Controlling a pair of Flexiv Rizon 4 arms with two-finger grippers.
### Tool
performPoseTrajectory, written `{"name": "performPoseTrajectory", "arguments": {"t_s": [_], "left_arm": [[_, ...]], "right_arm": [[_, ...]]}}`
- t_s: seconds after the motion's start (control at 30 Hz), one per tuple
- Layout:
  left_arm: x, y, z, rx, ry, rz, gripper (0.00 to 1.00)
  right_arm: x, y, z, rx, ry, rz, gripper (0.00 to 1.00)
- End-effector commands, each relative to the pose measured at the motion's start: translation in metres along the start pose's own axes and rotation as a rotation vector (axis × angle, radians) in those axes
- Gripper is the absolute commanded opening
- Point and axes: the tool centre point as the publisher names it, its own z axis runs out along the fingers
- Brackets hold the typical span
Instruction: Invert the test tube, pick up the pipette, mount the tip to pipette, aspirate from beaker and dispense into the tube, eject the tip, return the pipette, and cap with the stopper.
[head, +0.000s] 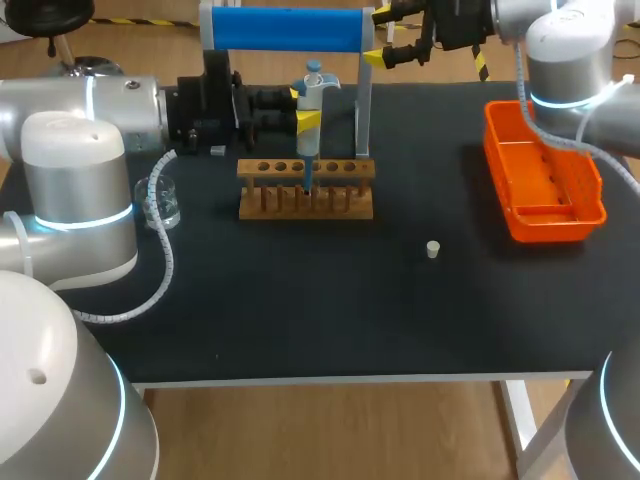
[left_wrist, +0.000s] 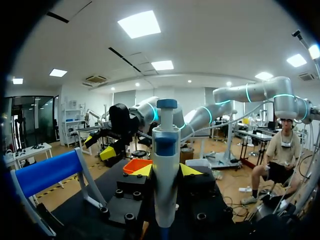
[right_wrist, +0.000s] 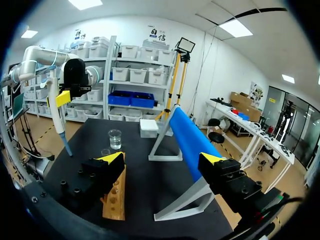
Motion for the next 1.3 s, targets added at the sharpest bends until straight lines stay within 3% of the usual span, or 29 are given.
{"name": "performPoseTrajectory", "arguments": {"t_s": [0.03,0.13,0.37,0.7,1.1,1.2,1.3], "left_arm": [[0.001,0.000,0.000,0.003,-0.002,0.001,0.00],[0.001,0.000,0.000,0.003,-0.002,0.001,0.00],[-0.027,0.011,-0.021,-0.042,-0.087,-0.016,0.00],[-0.085,0.018,-0.059,-0.118,-0.207,-0.025,0.00],[-0.159,0.010,-0.088,-0.164,-0.379,-0.055,0.00],[-0.172,0.008,-0.088,-0.186,-0.402,-0.051,0.00],[-0.172,0.008,-0.088,-0.186,-0.402,-0.051,0.00]], "right_arm": [[0.000,0.000,-0.001,0.002,0.003,0.001,1.00],[0.000,0.000,-0.001,0.002,0.003,0.001,1.00],[0.000,0.000,-0.001,0.002,0.003,0.001,1.00],[0.000,0.000,-0.001,0.002,0.003,0.001,1.00],[0.000,0.000,-0.001,0.002,0.003,0.001,1.00],[0.000,0.000,-0.001,0.002,0.003,0.001,1.00],[0.000,0.000,-0.001,0.002,0.003,0.001,1.00]]}}
